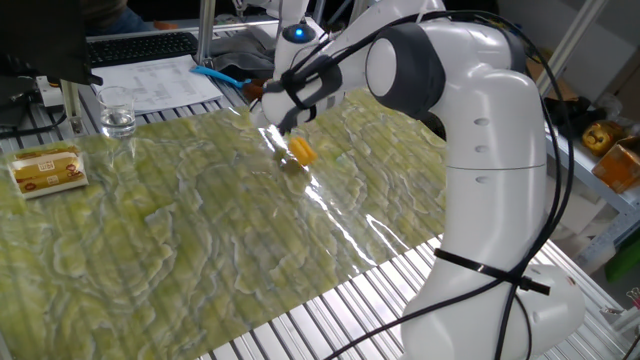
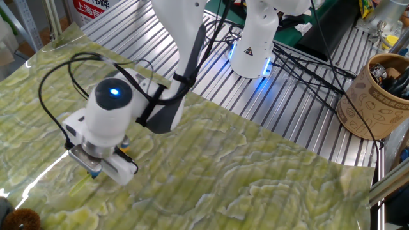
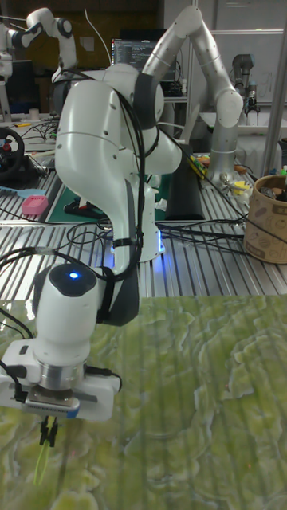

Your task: Scrub the table with a brush

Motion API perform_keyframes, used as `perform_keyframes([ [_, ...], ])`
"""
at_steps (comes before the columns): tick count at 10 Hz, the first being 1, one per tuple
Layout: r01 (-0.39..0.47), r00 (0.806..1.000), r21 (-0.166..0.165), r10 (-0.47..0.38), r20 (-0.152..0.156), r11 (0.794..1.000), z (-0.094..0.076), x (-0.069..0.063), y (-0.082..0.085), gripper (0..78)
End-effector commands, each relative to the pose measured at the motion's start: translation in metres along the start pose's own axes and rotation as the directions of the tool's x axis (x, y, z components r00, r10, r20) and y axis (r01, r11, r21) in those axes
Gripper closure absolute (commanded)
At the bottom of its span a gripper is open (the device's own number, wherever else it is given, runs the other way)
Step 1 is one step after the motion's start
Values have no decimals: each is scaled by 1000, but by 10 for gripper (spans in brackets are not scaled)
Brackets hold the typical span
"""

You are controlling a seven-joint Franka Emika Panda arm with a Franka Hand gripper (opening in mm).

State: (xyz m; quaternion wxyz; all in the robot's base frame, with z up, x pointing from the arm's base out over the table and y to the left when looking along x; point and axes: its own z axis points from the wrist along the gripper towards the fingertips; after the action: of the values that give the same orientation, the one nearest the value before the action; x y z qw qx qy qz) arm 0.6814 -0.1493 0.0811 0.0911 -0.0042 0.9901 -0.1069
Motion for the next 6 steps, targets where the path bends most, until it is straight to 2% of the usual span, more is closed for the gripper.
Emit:
perform_keyframes([
  [1,-82,996,-1,82,38,997,14,3,20,759],
  [2,-90,995,-3,90,36,996,13,3,22,759],
  [3,-137,990,-9,137,24,991,8,4,36,759],
  [4,-183,983,-17,184,24,983,5,7,53,759],
  [5,-196,980,-18,196,25,980,4,8,58,759],
  [6,-241,970,-25,242,26,970,3,12,76,759],
])
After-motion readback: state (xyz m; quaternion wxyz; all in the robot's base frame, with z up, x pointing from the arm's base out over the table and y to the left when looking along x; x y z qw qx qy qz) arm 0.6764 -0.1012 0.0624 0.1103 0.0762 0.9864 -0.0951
